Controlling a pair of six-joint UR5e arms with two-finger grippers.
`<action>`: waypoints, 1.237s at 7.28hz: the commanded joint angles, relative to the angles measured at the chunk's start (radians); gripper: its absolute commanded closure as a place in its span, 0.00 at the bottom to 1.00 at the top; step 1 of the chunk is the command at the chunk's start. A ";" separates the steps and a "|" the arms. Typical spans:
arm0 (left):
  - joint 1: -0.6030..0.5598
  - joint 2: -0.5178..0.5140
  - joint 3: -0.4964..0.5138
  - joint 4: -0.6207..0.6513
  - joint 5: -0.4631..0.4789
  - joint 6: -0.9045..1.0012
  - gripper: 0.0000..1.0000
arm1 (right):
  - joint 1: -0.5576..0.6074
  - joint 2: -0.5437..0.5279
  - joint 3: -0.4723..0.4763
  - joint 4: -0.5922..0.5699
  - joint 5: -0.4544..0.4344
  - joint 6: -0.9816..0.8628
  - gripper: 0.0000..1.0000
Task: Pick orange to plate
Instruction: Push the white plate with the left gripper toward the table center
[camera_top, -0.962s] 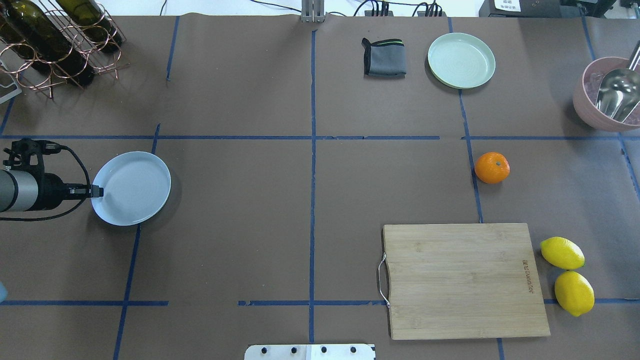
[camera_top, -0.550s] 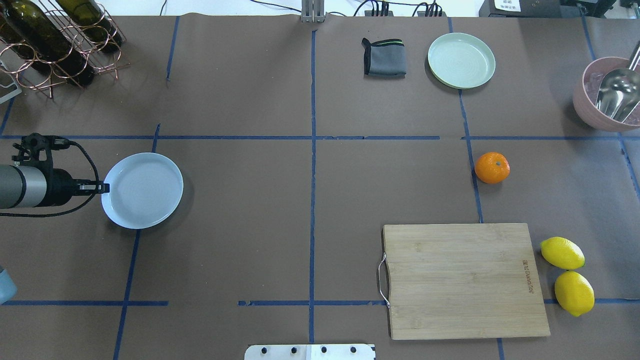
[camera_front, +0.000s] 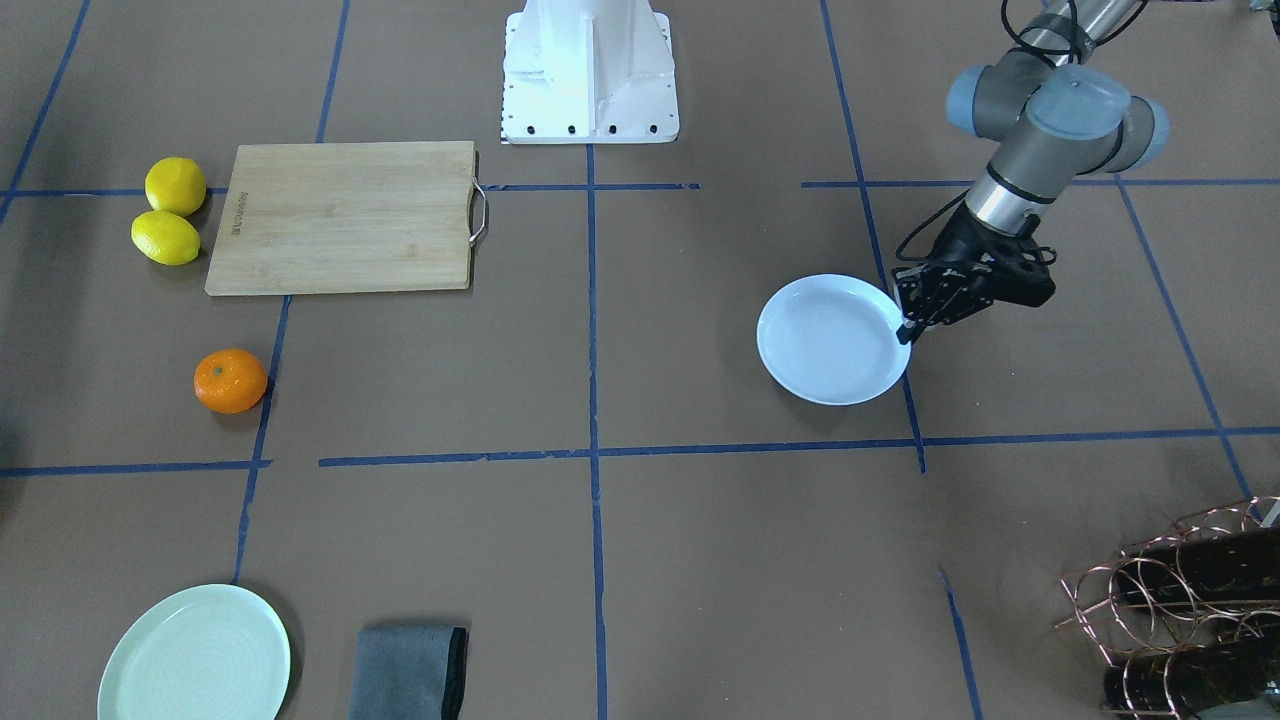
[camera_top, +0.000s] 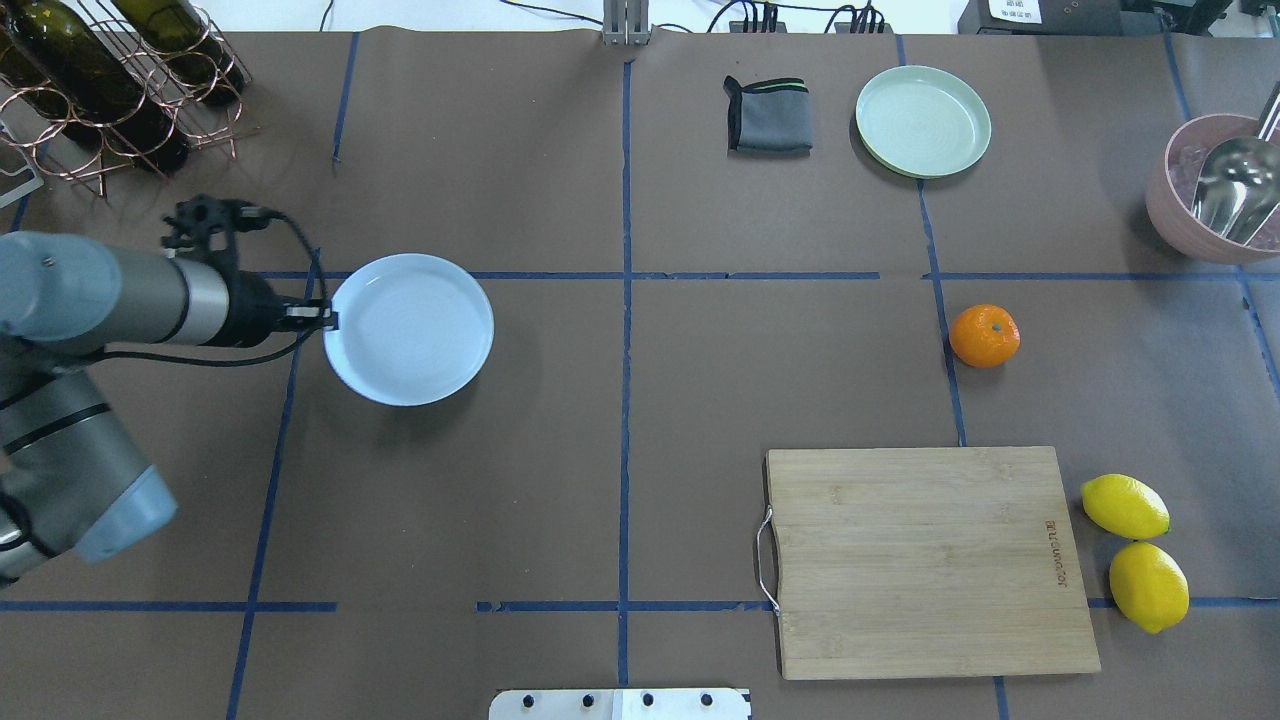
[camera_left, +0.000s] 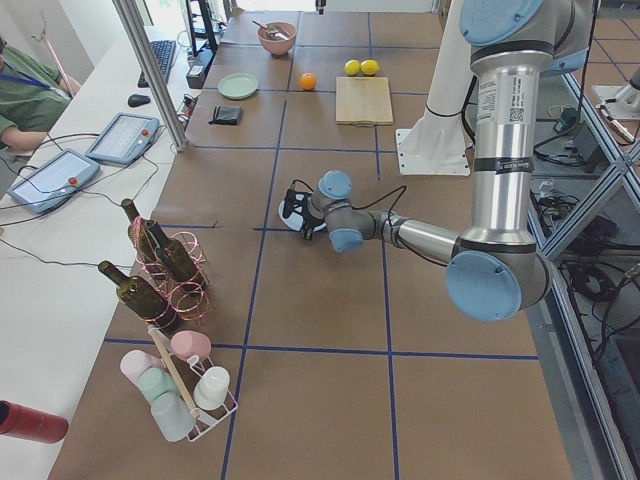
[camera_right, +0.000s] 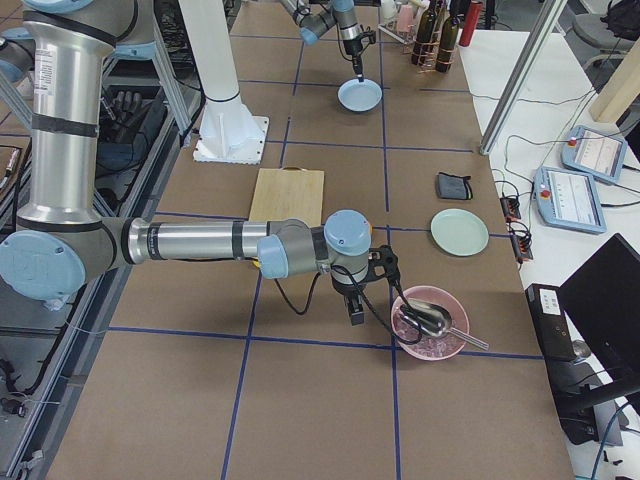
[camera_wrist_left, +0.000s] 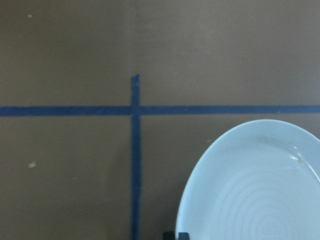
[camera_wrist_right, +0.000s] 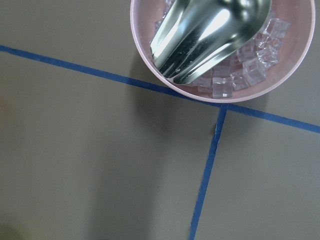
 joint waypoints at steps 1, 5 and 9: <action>0.065 -0.239 0.121 0.132 0.006 -0.084 1.00 | 0.000 0.000 0.002 0.000 0.000 0.000 0.00; 0.168 -0.395 0.240 0.121 0.095 -0.084 1.00 | 0.000 0.003 0.000 0.000 0.000 0.000 0.00; 0.169 -0.403 0.254 0.121 0.095 -0.074 0.00 | 0.000 0.006 0.002 0.000 0.000 0.000 0.00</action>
